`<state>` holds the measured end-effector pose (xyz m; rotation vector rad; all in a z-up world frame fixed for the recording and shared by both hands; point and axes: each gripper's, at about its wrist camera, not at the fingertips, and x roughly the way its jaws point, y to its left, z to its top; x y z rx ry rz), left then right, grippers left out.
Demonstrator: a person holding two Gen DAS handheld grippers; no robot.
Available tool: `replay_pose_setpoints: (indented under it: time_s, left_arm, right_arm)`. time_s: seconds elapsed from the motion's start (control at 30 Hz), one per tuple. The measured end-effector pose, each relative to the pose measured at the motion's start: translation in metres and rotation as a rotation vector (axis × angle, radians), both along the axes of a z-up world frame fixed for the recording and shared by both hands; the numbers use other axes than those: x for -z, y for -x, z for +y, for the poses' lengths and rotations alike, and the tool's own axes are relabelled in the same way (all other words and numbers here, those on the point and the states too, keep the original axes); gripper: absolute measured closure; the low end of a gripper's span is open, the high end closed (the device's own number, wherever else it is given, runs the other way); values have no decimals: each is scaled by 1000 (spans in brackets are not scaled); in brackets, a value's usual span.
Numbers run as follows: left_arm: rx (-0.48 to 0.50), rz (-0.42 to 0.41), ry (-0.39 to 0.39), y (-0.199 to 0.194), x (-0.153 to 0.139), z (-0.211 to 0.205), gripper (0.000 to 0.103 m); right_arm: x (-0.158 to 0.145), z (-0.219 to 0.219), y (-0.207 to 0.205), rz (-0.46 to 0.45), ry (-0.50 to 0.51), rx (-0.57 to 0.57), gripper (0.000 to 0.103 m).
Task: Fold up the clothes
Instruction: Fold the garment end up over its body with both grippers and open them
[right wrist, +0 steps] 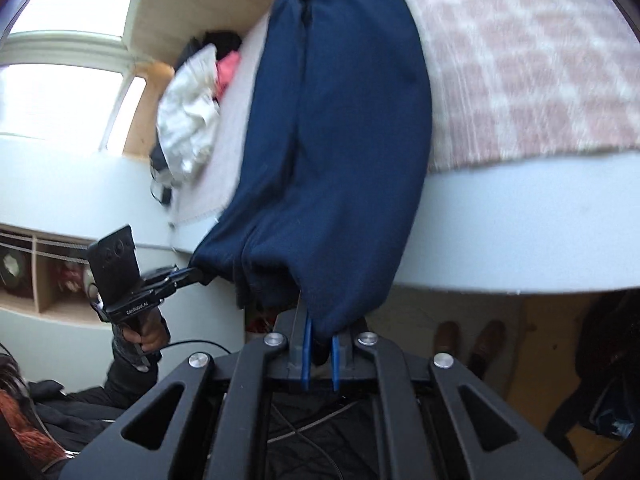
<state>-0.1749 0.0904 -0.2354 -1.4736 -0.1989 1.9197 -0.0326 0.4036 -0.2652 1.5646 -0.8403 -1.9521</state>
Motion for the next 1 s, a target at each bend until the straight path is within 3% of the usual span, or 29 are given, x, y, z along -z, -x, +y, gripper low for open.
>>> replay_pose_setpoints:
  time_s: [0.17, 0.33, 0.4, 0.43, 0.53, 0.6, 0.67, 0.73, 0.9, 1.0]
  left_arm:
    - [-9, 80, -7, 59, -32, -6, 100]
    - [-38, 125, 59, 128, -10, 31, 99]
    - [-72, 90, 102, 147, 14, 50, 96]
    - [-87, 69, 130, 155, 25, 56, 89]
    - [-106, -19, 264, 172, 51, 50, 89]
    - [-129, -46, 233, 171, 49, 39, 89]
    - [-133, -24, 229, 164, 42, 32, 84]
    - [-131, 24, 291, 155, 38, 32, 80]
    - [-32, 168, 363, 146, 35, 49, 76]
    - [58, 253, 395, 153, 40, 64, 74]
  right_arm:
    - [-35, 1, 41, 103, 36, 57, 96]
    - [-47, -8, 161, 124, 3, 70, 96]
    - [-37, -7, 209, 83, -18, 83, 96]
    - [-33, -3, 232, 41, -52, 88, 95]
    - [-1, 12, 279, -123, -90, 83, 90]
    - [4, 15, 285, -108, -89, 26, 90]
    - [-1, 18, 284, -86, -80, -23, 77]
    - [-12, 25, 282, -41, -76, -34, 61]
    - [-38, 38, 272, 54, -173, -43, 58]
    - [-36, 52, 259, 70, -252, -31, 58]
